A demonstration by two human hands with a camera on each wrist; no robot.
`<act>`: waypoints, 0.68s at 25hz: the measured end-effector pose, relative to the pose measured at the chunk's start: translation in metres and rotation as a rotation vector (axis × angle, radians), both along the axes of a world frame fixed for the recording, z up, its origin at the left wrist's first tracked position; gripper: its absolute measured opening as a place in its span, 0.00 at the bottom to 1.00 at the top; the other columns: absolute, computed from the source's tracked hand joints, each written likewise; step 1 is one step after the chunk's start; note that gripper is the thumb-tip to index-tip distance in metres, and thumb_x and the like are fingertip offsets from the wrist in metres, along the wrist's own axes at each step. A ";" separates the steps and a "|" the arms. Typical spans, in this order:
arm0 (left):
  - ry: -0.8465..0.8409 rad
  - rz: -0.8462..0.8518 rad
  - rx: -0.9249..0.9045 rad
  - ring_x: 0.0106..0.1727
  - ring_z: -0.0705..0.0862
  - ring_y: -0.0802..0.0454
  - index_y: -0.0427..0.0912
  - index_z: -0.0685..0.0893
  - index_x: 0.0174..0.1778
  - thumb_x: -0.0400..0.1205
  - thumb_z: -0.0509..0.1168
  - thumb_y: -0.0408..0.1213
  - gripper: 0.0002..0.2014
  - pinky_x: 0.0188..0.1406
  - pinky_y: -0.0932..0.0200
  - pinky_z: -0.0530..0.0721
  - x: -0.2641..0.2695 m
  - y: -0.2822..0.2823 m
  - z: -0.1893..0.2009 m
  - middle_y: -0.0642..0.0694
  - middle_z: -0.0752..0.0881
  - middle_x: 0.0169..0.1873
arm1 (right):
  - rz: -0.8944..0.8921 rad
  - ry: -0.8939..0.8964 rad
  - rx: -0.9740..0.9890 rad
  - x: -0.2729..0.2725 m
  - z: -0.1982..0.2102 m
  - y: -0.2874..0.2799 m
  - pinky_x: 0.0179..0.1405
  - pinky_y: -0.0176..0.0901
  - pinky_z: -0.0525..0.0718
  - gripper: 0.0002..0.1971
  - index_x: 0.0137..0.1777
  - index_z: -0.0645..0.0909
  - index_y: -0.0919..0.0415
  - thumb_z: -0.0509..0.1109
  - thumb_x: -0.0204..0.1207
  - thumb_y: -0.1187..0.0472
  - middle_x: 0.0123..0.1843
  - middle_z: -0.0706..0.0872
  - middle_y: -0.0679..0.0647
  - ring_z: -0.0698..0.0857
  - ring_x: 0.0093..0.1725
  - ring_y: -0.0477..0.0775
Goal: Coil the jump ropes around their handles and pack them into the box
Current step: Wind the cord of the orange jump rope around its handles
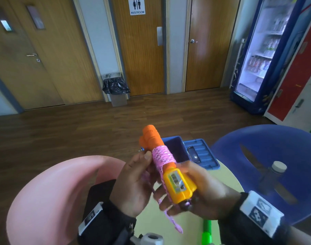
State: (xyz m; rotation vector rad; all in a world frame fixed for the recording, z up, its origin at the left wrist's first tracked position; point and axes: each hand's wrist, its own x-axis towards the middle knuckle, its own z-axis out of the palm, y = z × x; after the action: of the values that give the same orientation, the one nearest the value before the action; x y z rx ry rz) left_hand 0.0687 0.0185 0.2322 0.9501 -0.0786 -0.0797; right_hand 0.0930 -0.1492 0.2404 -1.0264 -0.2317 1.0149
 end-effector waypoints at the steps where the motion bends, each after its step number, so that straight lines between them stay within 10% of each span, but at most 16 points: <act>1: 0.007 0.155 0.074 0.25 0.78 0.44 0.30 0.84 0.37 0.68 0.79 0.47 0.21 0.28 0.50 0.79 0.001 0.001 -0.002 0.39 0.79 0.26 | -0.134 -0.103 -0.112 0.001 -0.001 0.000 0.31 0.43 0.83 0.27 0.53 0.86 0.66 0.70 0.64 0.43 0.49 0.86 0.69 0.87 0.39 0.60; 3: 0.007 0.365 0.366 0.28 0.74 0.48 0.43 0.76 0.23 0.69 0.79 0.49 0.20 0.35 0.50 0.75 -0.001 0.004 -0.004 0.43 0.74 0.23 | -0.278 -0.324 -0.278 -0.004 0.006 0.002 0.28 0.42 0.78 0.27 0.58 0.84 0.59 0.73 0.61 0.44 0.45 0.86 0.67 0.83 0.35 0.56; 7: -0.043 0.490 0.717 0.27 0.69 0.52 0.36 0.70 0.23 0.77 0.76 0.42 0.25 0.29 0.59 0.72 -0.010 0.001 -0.002 0.41 0.71 0.21 | -0.220 -0.648 -0.596 -0.015 0.011 0.017 0.23 0.39 0.81 0.14 0.60 0.75 0.48 0.72 0.78 0.50 0.43 0.86 0.58 0.83 0.30 0.51; 11: -0.038 0.480 0.694 0.30 0.82 0.57 0.47 0.83 0.23 0.80 0.72 0.41 0.18 0.37 0.57 0.82 -0.010 0.010 -0.004 0.49 0.83 0.22 | -0.266 -0.436 -0.416 -0.009 0.007 0.016 0.31 0.55 0.89 0.19 0.61 0.79 0.58 0.71 0.73 0.50 0.52 0.88 0.68 0.90 0.42 0.65; 17: -0.013 0.351 0.554 0.36 0.84 0.41 0.44 0.83 0.25 0.71 0.75 0.51 0.17 0.44 0.44 0.84 -0.015 0.028 -0.006 0.40 0.83 0.28 | -0.212 -0.239 -0.160 -0.014 0.013 0.012 0.29 0.48 0.86 0.16 0.61 0.80 0.70 0.70 0.79 0.59 0.52 0.87 0.73 0.87 0.44 0.71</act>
State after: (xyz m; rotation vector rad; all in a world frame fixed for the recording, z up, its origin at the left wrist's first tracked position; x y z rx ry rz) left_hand 0.0540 0.0462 0.2262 1.5037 0.1050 0.2414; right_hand 0.0793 -0.1377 0.2538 -1.2914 -0.2339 0.7273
